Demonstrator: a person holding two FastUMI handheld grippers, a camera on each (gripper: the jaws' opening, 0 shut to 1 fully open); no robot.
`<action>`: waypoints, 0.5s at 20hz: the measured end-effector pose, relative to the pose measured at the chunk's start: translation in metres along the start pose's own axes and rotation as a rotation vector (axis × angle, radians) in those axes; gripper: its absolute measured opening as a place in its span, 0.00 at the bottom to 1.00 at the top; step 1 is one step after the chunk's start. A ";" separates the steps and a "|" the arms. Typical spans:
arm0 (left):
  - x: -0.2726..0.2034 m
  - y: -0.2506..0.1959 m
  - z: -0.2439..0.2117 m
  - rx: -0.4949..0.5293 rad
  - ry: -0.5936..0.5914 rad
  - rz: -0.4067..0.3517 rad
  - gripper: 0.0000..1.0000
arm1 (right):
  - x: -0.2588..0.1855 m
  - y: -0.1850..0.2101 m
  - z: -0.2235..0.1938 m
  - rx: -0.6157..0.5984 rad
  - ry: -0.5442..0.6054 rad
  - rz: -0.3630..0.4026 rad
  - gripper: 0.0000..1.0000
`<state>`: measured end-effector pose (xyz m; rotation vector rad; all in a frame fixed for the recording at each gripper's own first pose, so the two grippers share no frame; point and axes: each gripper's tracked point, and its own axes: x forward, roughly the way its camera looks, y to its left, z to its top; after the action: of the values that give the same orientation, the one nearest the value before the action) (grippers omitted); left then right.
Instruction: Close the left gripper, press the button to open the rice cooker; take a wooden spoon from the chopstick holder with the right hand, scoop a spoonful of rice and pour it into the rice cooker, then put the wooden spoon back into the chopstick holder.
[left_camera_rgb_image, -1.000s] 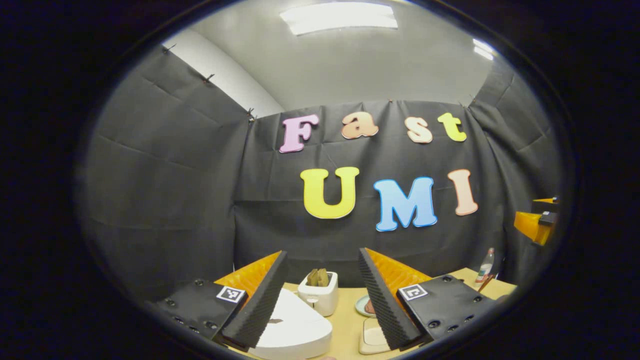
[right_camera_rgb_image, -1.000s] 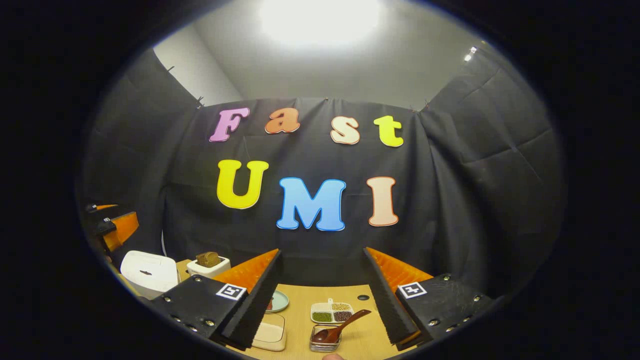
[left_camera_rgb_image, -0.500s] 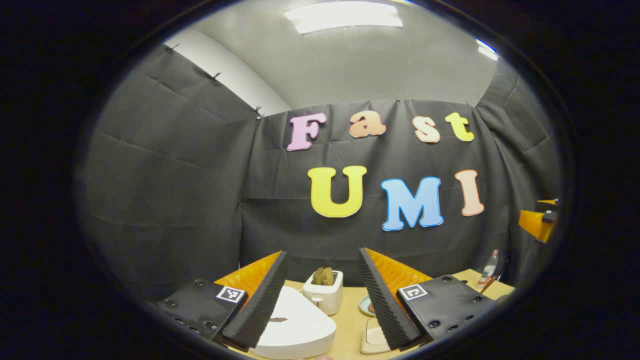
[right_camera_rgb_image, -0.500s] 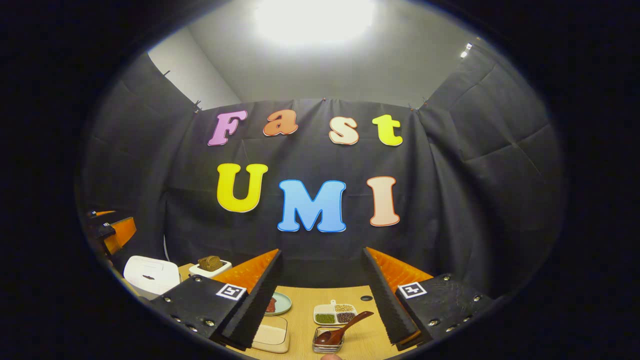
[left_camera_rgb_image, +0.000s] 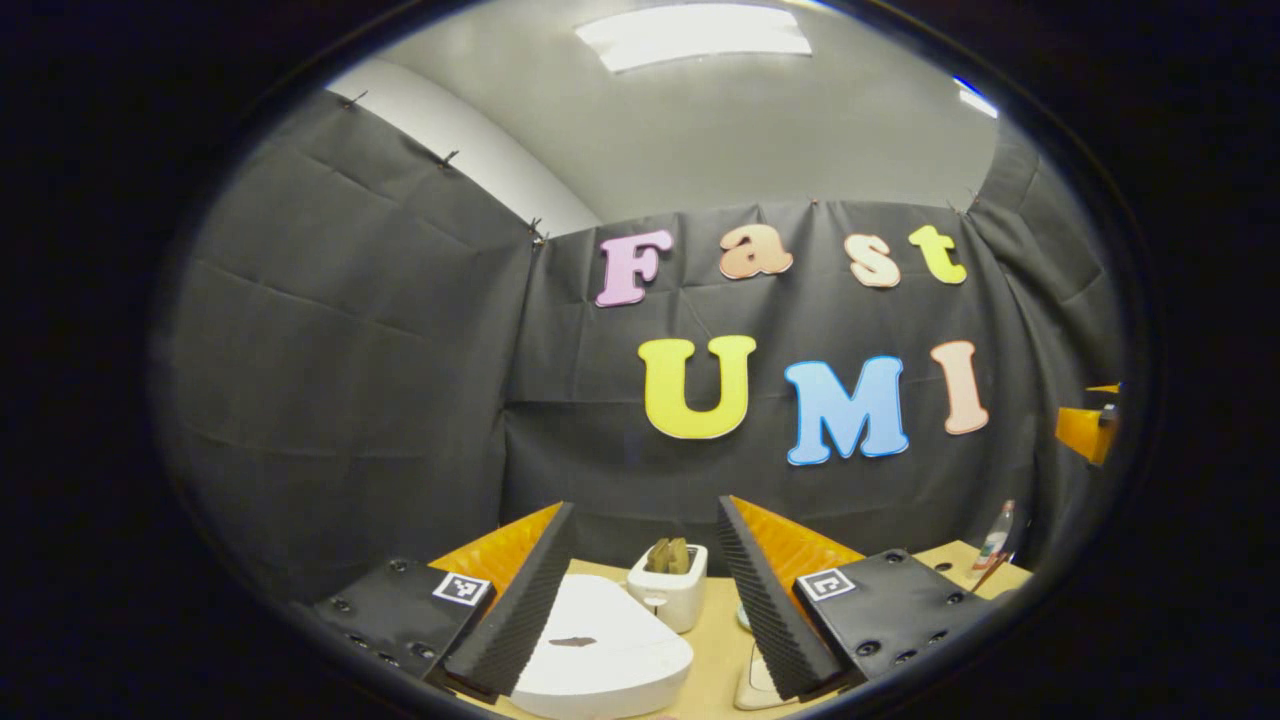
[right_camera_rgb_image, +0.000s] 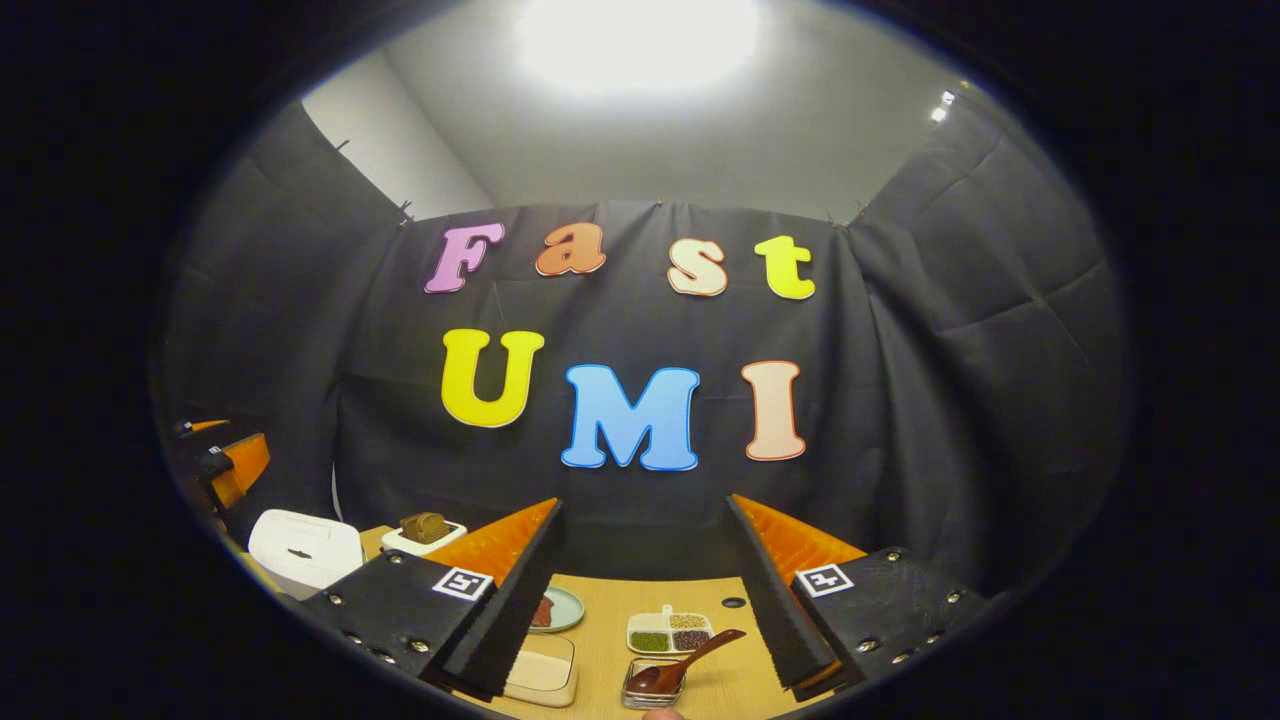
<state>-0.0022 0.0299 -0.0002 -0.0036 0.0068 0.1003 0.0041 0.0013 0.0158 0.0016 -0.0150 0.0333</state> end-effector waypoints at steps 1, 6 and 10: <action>0.001 0.001 -0.002 0.003 0.003 0.004 0.98 | -0.001 0.000 -0.001 -0.005 0.002 0.003 0.95; 0.010 0.012 -0.015 0.027 0.036 0.040 0.87 | -0.005 0.000 -0.005 -0.008 0.016 0.005 0.95; 0.025 0.014 -0.026 0.041 0.048 0.056 0.44 | -0.005 -0.004 -0.016 -0.015 0.039 -0.009 0.95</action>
<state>0.0211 0.0462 -0.0262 0.0350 0.0569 0.1559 -0.0007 -0.0029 -0.0004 -0.0137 0.0242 0.0245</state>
